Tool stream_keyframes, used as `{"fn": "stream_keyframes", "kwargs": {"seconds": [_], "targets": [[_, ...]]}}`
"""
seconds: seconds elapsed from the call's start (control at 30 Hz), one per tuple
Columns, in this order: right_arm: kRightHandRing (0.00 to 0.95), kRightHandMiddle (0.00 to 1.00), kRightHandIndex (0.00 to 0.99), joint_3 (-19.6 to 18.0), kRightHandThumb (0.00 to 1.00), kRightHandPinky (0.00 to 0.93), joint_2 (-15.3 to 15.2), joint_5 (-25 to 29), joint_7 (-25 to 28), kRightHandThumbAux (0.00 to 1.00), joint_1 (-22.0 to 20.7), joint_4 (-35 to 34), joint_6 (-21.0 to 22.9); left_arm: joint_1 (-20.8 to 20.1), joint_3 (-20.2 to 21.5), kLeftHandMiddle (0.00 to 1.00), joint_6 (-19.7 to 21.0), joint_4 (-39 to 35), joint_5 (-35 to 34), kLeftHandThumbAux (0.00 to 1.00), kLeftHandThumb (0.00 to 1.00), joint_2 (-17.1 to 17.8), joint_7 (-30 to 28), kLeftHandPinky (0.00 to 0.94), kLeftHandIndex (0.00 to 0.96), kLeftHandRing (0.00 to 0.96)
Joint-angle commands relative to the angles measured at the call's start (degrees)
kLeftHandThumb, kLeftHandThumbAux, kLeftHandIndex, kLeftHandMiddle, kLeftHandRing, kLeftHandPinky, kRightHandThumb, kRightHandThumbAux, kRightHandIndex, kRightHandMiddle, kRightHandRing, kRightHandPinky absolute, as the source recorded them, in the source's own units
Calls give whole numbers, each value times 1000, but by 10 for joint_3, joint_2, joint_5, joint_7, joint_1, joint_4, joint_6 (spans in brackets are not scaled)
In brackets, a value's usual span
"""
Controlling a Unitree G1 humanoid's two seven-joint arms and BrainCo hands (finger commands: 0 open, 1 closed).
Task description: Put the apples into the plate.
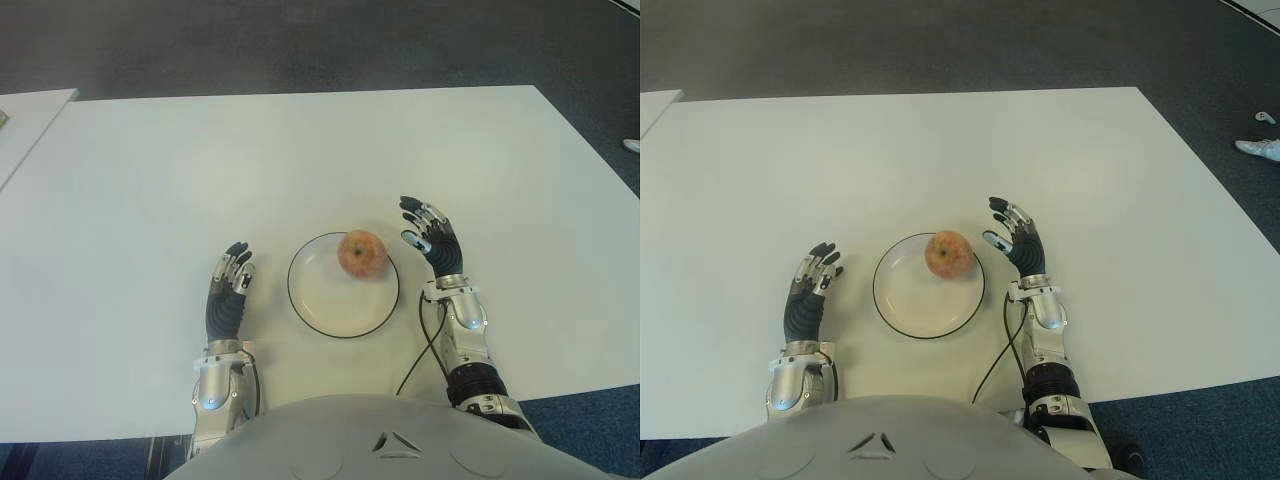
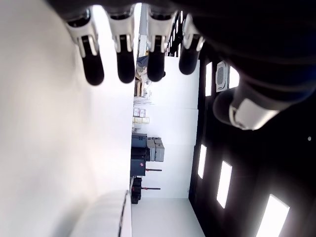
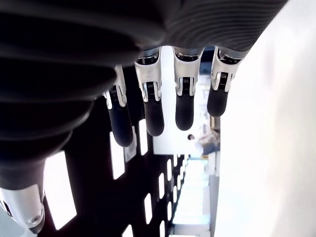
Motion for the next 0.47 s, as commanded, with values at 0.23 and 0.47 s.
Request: {"fn": "stream_keyframes", "kwargs": {"seconds": [0.23,0.47], "targets": [[151,171,132,30,332,170,30,29,-2,573,156,-159,64,-4,4,170,4,19,13,490,54,0,7,207,151,177],[111,119,41,48,297,96,30,3,-35,629,225,-298,151,-5,5,165,2,24,11,509,53,-5,7,201,149,165]]}}
